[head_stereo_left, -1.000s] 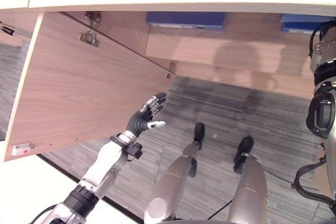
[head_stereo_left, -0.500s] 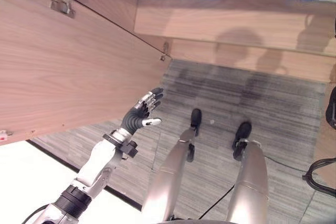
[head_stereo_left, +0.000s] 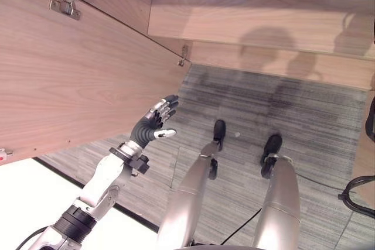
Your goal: Put the empty folder in the office cabinet
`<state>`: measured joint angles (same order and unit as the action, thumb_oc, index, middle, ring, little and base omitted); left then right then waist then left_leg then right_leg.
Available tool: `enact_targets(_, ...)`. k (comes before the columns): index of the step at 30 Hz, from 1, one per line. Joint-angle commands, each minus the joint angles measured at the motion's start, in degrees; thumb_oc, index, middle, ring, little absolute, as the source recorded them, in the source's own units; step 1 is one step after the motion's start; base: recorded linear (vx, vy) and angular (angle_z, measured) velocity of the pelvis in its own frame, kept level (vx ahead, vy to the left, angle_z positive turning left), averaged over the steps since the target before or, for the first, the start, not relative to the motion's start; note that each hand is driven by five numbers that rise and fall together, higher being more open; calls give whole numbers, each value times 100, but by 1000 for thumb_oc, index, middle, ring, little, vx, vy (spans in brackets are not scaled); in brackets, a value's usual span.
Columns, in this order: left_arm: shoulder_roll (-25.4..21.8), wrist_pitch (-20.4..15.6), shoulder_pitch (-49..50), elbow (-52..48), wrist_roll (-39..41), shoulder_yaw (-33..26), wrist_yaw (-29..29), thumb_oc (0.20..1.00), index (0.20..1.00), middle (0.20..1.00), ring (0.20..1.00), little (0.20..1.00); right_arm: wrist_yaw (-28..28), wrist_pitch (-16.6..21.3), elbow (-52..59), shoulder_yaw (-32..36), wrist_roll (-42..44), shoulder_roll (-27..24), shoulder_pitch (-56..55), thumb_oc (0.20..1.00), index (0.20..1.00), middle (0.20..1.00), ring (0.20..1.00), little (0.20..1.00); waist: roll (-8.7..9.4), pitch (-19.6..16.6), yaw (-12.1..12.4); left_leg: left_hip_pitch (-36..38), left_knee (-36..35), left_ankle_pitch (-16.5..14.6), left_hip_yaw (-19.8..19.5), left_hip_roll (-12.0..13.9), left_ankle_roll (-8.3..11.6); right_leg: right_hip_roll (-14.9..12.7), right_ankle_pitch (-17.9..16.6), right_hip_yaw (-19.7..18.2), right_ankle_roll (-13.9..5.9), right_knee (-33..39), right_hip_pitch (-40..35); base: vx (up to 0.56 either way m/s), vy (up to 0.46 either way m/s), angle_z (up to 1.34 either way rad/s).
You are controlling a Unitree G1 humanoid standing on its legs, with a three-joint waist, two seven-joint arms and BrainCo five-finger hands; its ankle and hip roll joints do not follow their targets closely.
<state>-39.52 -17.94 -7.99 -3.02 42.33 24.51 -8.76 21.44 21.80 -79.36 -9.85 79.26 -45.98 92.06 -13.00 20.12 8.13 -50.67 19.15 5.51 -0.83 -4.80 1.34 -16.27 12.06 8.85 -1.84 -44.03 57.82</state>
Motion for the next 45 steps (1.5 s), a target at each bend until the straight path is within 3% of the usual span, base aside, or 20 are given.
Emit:
enact_targets(1,-241,-204,82,-363,134,-205,1,1000,1000,1000,1000,1000,-131,126,187,-476,-265,-159,578,1000,1000,1000,1000,1000,21,-77,115,393,326,-1328,-212,208,177,175,341,-172,-614,-121,-387,-13,9,-3)
enact_targets(20,-240,-239,234,-454,183,-363,151,1000,1000,1000,1000,1000,16,-113,74,-798,-593,-124,703,1000,1000,1000,1000,1000,-9,-159,161,681,-126,-1169,-240,201,202,165,272,-112,-656,78,-583,1,-1,0)
enact_targets(33,12,-245,201,-402,198,-417,182,1000,1000,1000,1000,1000,-24,-395,-394,-98,-471,147,-170,1000,1000,1000,1000,1000,-154,6,176,1063,-607,-1017,-251,199,176,181,245,-77,-687,241,-739,0,0,0)
enact_targets(45,173,-243,211,-365,236,-498,191,1000,1000,1000,1000,1000,-53,-384,-464,276,-275,265,-653,1000,1000,1000,1000,1000,-187,98,201,1295,-846,-951,-316,232,181,224,266,-23,-688,308,-827,0,0,0)
